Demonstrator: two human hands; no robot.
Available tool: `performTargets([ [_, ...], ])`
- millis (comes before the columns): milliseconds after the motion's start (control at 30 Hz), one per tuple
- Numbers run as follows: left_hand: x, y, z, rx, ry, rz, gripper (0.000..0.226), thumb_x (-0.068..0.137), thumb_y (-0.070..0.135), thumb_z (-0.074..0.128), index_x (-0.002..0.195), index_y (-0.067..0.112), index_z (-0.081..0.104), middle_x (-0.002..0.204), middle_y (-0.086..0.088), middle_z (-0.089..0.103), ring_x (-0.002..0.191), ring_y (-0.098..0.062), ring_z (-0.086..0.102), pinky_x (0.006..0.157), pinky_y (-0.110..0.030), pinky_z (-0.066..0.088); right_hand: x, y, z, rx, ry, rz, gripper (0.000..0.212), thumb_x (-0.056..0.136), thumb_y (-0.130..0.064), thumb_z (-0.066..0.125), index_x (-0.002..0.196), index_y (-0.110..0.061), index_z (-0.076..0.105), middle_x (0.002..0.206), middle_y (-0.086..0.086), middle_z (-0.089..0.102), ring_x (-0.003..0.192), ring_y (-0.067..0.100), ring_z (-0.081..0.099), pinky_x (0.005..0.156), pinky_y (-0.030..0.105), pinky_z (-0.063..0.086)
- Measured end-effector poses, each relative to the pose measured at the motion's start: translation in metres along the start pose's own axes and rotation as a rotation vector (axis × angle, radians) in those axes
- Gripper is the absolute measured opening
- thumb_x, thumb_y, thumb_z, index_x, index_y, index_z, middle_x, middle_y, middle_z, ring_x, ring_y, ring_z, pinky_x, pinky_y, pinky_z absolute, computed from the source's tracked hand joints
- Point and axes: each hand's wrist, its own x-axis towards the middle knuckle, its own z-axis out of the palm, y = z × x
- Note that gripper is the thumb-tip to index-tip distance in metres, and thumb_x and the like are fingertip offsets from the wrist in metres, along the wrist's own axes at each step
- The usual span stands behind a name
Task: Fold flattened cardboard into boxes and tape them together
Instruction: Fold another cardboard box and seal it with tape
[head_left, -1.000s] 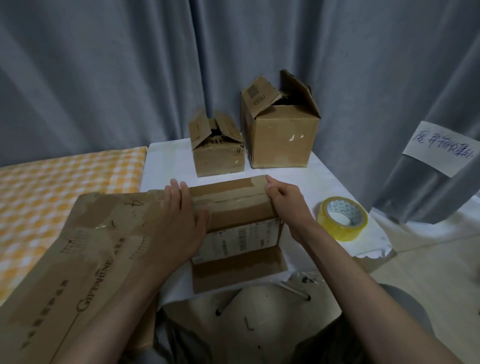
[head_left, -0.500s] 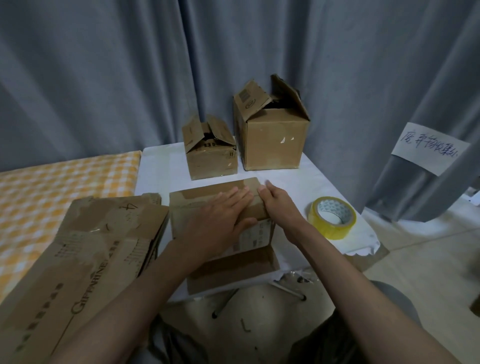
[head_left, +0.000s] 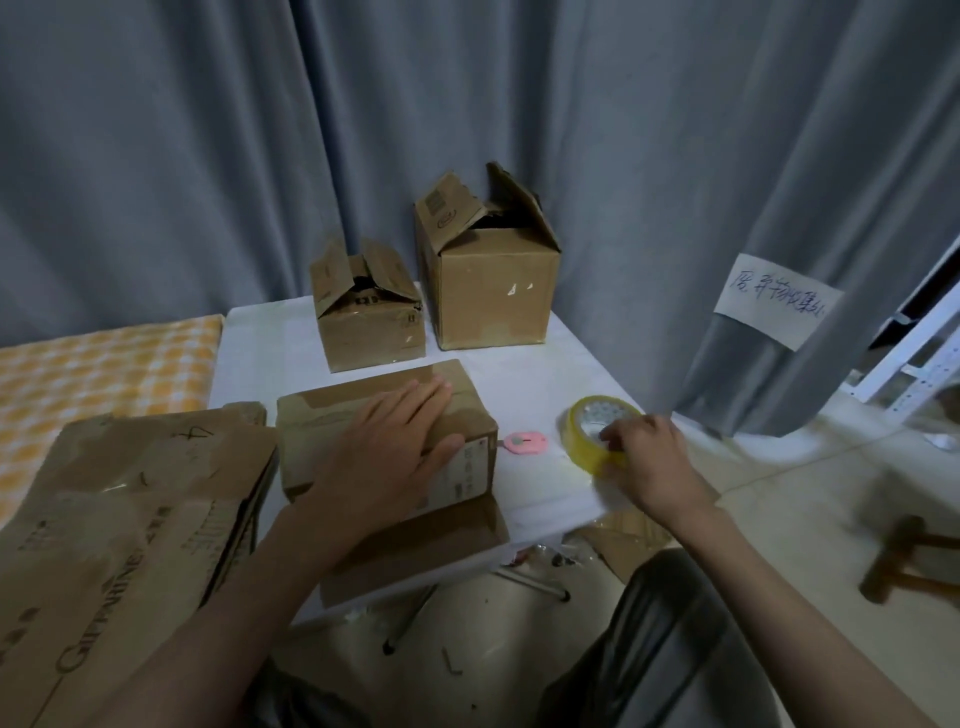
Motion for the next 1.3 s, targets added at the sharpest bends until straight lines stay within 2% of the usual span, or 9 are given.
performTargets([
  [167,0.003,0.01,-0.02,-0.191,0.128,0.006,0.063,0.098,0.055,0.03,0.152,0.023,0.032,0.154,0.005,0.036,0.14,-0.012,0.03,0.116,-0.035,0.024,-0.004,0.01,0.0,0.118,0.124,-0.068,0.035,0.086,-0.008,0.063,0.119,-0.016,0.064,0.125,0.004,0.063,0.125,0.026,0.051,0.12,0.04,0.009],
  [300,0.017,0.022,-0.03,-0.295,0.162,0.029,0.05,0.101,0.041,0.046,0.147,0.023,0.042,0.146,0.006,0.046,0.132,-0.012,0.039,0.113,-0.038,0.03,-0.017,0.006,-0.016,0.398,0.224,-0.152,0.024,0.084,0.001,0.072,0.106,-0.006,0.067,0.106,0.008,0.068,0.101,0.033,0.059,0.104,0.051,0.035],
  [400,0.036,0.039,-0.036,-0.442,0.152,0.054,0.045,0.097,0.03,0.059,0.141,0.026,0.052,0.137,0.008,0.055,0.123,-0.008,0.048,0.102,-0.031,0.038,-0.032,0.0,-0.032,0.561,0.233,-0.264,0.017,0.088,-0.001,0.071,0.103,-0.006,0.066,0.098,0.003,0.064,0.093,0.028,0.057,0.083,0.041,0.043],
  [533,0.054,0.059,-0.037,-0.623,0.108,0.093,0.042,0.092,0.021,0.068,0.132,0.025,0.061,0.116,0.008,0.063,0.098,-0.004,0.059,0.073,-0.014,0.041,-0.049,-0.008,-0.049,0.711,0.133,-0.379,0.012,0.094,-0.005,0.064,0.105,-0.01,0.062,0.099,-0.003,0.061,0.097,0.021,0.056,0.086,0.032,0.042],
  [733,0.054,0.066,-0.031,-0.802,0.127,0.093,0.018,0.085,0.012,0.074,0.1,0.02,0.078,0.1,0.009,0.068,0.085,-0.004,0.064,0.061,-0.01,0.039,-0.059,-0.013,-0.059,0.842,0.026,-0.399,0.011,0.096,-0.007,0.061,0.105,-0.014,0.062,0.099,-0.001,0.061,0.097,0.015,0.056,0.086,0.024,0.042],
  [967,0.047,0.069,-0.033,-0.849,0.243,0.085,0.007,0.079,0.007,0.079,0.085,0.011,0.079,0.086,0.005,0.073,0.082,-0.01,0.067,0.07,-0.032,0.055,-0.062,-0.017,-0.06,0.843,-0.042,-0.402,0.009,0.096,-0.008,0.062,0.099,-0.016,0.062,0.092,-0.008,0.061,0.091,0.007,0.056,0.08,0.012,0.04],
  [1067,0.047,0.071,-0.035,-0.811,0.253,-0.008,0.005,0.086,0.008,0.071,0.086,0.01,0.076,0.086,0.004,0.074,0.08,-0.01,0.068,0.077,-0.034,0.056,-0.063,-0.023,-0.062,0.919,-0.063,-0.369,0.013,0.099,-0.022,0.06,0.096,-0.009,0.059,0.087,0.004,0.057,0.085,0.018,0.055,0.076,0.019,0.041],
  [1167,0.048,0.07,-0.045,-0.828,0.194,-0.089,0.008,0.092,0.005,0.061,0.09,0.005,0.069,0.081,-0.006,0.073,0.074,-0.015,0.07,0.075,-0.037,0.059,-0.062,-0.029,-0.065,0.975,-0.025,-0.291,0.028,0.097,-0.035,0.057,0.092,-0.008,0.058,0.083,0.017,0.052,0.078,0.027,0.052,0.073,0.035,0.041],
  [1300,0.05,0.064,-0.059,-0.961,-0.048,-0.18,0.011,0.097,0.005,0.056,0.101,-0.003,0.062,0.089,-0.017,0.066,0.073,-0.016,0.07,0.071,-0.031,0.058,-0.062,-0.041,-0.068,1.065,0.041,-0.211,0.037,0.094,-0.047,0.06,0.076,-0.015,0.056,0.067,0.007,0.043,0.066,0.014,0.045,0.064,0.035,0.036],
])
